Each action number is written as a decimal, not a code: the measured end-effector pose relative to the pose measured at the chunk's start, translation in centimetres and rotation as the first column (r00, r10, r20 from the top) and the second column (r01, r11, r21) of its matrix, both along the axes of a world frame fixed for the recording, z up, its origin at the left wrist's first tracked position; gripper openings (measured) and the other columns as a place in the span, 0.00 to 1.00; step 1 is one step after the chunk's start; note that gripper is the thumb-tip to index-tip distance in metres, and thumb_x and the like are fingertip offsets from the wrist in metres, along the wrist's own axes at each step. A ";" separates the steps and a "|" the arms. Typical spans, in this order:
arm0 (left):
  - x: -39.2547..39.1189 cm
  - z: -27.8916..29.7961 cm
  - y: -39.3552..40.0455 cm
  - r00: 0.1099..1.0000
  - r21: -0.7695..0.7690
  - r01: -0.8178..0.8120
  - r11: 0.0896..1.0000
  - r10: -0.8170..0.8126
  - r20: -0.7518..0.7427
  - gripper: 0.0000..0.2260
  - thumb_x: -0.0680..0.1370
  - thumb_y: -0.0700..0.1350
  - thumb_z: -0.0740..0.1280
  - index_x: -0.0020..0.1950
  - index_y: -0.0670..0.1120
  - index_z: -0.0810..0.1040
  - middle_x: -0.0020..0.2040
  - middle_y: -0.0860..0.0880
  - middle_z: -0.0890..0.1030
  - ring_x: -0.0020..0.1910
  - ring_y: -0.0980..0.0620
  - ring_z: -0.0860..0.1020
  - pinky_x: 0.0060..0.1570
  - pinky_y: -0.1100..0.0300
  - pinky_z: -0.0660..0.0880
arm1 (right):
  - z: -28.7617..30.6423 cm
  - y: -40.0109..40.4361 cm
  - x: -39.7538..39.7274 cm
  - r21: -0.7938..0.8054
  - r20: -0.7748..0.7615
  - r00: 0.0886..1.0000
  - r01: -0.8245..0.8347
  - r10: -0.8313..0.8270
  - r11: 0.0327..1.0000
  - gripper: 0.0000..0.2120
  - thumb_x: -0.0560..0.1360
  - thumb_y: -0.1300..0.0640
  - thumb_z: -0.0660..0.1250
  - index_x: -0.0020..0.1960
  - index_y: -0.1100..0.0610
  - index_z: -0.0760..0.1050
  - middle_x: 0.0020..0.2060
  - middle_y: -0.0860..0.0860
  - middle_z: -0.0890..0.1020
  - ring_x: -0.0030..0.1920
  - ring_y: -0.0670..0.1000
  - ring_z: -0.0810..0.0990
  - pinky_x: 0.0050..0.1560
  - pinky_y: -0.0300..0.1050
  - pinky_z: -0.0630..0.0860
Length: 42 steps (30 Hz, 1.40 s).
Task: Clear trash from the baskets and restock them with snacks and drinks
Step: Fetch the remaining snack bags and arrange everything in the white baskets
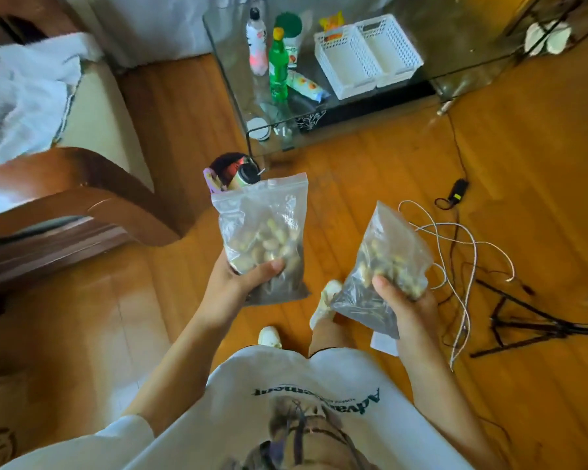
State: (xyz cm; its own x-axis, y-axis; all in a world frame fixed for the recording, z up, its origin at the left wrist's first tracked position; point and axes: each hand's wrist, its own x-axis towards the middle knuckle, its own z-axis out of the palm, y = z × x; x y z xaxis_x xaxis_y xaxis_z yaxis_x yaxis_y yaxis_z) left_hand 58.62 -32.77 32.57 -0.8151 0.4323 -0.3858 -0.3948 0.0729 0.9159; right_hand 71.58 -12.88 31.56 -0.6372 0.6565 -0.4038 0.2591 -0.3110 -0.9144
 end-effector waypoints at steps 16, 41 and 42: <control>-13.8 0.5 26.0 0.994 0.007 0.105 0.994 -0.104 -0.045 0.19 0.66 0.42 0.73 0.56 0.49 0.77 0.47 0.52 0.85 0.48 0.52 0.83 0.44 0.64 0.78 | -0.1 24.8 -11.4 -0.023 -0.007 0.996 0.087 -0.087 0.996 0.15 0.55 0.50 0.77 0.41 0.45 0.82 0.37 0.44 0.86 0.41 0.46 0.85 0.37 0.38 0.80; -42.3 -1.3 50.1 0.999 0.032 0.033 0.999 -0.033 0.009 0.27 0.60 0.52 0.76 0.57 0.46 0.77 0.47 0.49 0.85 0.47 0.48 0.83 0.43 0.60 0.78 | 0.3 49.6 -40.6 0.080 0.039 0.996 0.079 -0.083 0.994 0.13 0.58 0.55 0.78 0.41 0.44 0.82 0.38 0.44 0.85 0.45 0.52 0.84 0.45 0.48 0.81; -44.0 -1.0 51.1 0.999 0.031 0.033 0.999 -0.033 0.003 0.27 0.60 0.52 0.76 0.57 0.46 0.77 0.46 0.50 0.85 0.46 0.49 0.83 0.43 0.61 0.78 | 0.5 50.4 -42.2 0.091 0.048 0.994 0.088 -0.093 0.992 0.12 0.58 0.54 0.77 0.40 0.43 0.81 0.37 0.42 0.85 0.45 0.51 0.84 0.45 0.49 0.80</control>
